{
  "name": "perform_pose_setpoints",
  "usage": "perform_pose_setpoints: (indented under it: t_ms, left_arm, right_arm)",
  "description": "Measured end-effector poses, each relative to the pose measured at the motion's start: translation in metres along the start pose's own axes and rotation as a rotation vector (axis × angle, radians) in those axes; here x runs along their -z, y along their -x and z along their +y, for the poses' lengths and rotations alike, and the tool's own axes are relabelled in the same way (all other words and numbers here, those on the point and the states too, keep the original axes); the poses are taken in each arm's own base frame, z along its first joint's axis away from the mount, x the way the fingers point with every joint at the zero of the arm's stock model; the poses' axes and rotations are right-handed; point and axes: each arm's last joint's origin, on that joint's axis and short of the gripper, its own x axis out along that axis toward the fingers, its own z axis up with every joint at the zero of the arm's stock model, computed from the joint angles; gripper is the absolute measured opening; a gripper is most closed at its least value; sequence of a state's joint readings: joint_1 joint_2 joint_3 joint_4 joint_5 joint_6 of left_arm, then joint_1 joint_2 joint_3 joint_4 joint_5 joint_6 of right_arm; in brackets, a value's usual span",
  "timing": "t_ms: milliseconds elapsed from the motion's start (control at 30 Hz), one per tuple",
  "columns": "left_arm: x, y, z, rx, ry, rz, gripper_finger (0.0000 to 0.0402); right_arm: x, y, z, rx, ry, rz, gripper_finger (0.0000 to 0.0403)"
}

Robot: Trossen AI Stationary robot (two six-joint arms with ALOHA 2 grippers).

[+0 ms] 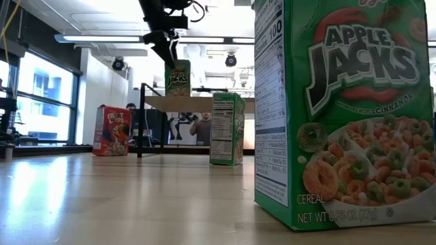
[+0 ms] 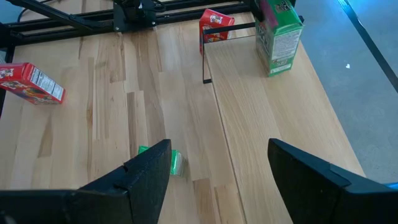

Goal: Stack cereal on shelf
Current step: Put the left green cereal box on the shelf

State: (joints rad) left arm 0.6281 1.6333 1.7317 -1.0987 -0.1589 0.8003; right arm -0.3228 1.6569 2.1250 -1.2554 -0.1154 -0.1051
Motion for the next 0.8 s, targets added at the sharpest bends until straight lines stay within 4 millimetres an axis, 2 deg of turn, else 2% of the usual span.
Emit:
perform_pose_setpoints:
  t_ms: [567, 800]
  left_arm:
    - [0.001, 0.0, 0.007, -0.051, 0.049, -0.007, 0.0208]
    - [-0.002, 0.015, 0.015, -0.108, 0.071, -0.026, 0.0208]
  right_arm:
    - [0.0, 0.0, 0.0, 0.0, 0.0, 0.0, 0.0259]
    - [0.0, 0.0, 0.0, 0.0, 0.0, 0.0, 0.0259]
